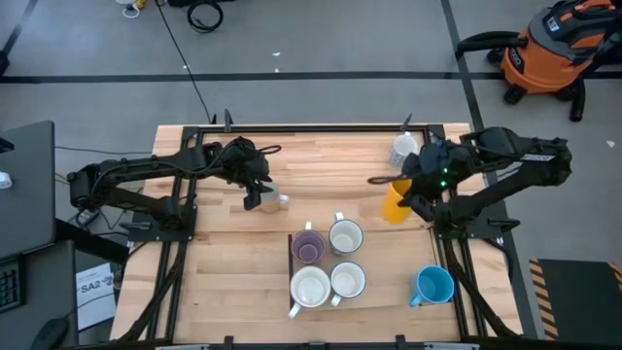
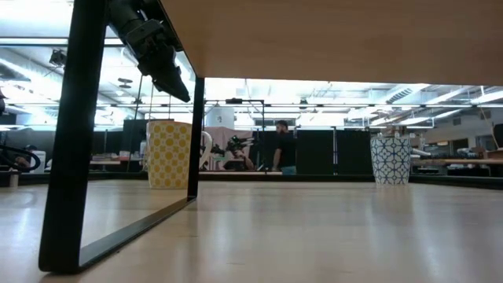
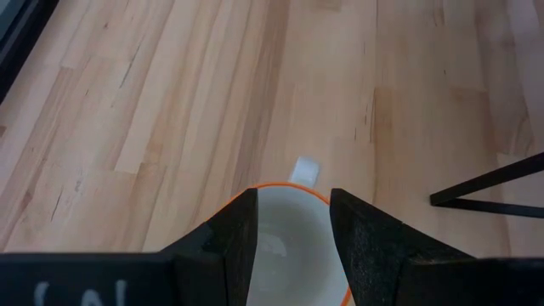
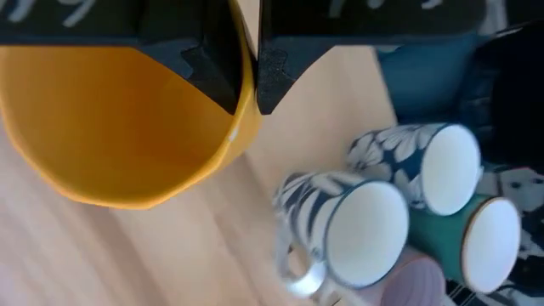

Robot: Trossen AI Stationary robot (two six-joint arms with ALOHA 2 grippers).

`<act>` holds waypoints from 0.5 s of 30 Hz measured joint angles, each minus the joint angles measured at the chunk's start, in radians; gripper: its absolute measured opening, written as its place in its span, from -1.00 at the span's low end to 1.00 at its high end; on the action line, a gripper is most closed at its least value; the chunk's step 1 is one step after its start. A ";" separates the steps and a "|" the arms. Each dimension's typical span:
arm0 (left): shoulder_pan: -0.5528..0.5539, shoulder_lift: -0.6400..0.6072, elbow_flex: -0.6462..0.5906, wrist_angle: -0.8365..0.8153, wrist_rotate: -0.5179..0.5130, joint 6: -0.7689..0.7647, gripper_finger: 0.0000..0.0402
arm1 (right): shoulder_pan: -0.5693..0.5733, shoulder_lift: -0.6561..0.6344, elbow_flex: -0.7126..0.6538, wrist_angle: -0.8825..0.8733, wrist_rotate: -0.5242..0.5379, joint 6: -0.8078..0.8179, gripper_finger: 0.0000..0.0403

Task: Place coffee mugs
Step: Put the yellow mug on the shelf

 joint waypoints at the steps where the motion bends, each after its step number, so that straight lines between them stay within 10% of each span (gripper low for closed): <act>1: 0.000 0.000 0.000 0.000 0.000 0.000 -0.22 | 0.019 0.002 0.000 0.000 0.001 0.028 -0.86; 15: 0.000 0.000 0.000 0.002 0.000 -0.001 -0.22 | 0.281 0.082 0.000 0.000 0.047 0.354 -0.86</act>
